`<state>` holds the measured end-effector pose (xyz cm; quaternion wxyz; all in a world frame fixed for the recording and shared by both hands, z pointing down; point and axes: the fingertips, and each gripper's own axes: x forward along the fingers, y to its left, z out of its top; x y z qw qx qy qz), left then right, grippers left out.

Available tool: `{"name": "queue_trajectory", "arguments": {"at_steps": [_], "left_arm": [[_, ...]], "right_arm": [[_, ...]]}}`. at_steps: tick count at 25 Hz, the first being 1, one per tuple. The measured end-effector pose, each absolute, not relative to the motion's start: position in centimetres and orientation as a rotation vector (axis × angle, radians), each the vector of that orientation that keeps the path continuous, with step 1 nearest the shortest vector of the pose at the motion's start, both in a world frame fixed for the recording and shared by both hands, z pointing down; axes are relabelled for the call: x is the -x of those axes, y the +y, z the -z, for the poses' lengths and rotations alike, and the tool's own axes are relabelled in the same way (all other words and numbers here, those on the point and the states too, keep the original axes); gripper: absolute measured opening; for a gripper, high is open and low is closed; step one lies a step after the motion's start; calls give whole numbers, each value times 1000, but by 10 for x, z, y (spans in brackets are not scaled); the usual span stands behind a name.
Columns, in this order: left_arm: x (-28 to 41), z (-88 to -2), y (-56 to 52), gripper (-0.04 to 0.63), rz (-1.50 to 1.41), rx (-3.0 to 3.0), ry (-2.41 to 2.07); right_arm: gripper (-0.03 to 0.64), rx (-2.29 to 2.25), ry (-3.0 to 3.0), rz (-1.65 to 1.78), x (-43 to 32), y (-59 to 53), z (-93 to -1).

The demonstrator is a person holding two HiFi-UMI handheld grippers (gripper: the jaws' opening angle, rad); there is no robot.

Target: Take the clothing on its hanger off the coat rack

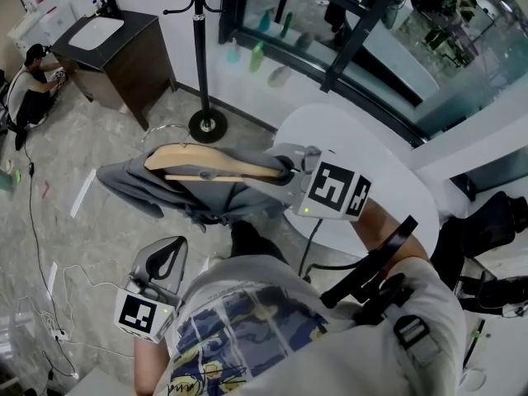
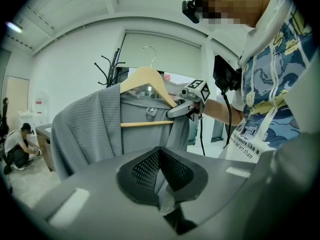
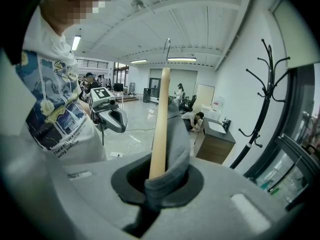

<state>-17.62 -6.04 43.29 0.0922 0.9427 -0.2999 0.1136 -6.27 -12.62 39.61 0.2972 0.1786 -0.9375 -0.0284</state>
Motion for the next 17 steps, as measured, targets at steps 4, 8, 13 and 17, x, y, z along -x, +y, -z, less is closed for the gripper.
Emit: {"name": "queue_trajectory", "arguments": {"at_steps": [4, 8, 13, 17], "left_arm": [[174, -435, -65, 3, -338, -2798, -881], [174, -438, -73, 3, -340, -2794, -870], [177, -441, -85, 3, -330, -2796, -861], [179, -445, -96, 3, -325, -2797, -856]], "right_arm": [[6, -485, -2485, 66, 58, -131, -400], [6, -493, -2479, 63, 57, -139, -401], [5, -503, -2478, 58, 61, -149, -403], [6, -507, -2474, 55, 62, -160, -407]]}}
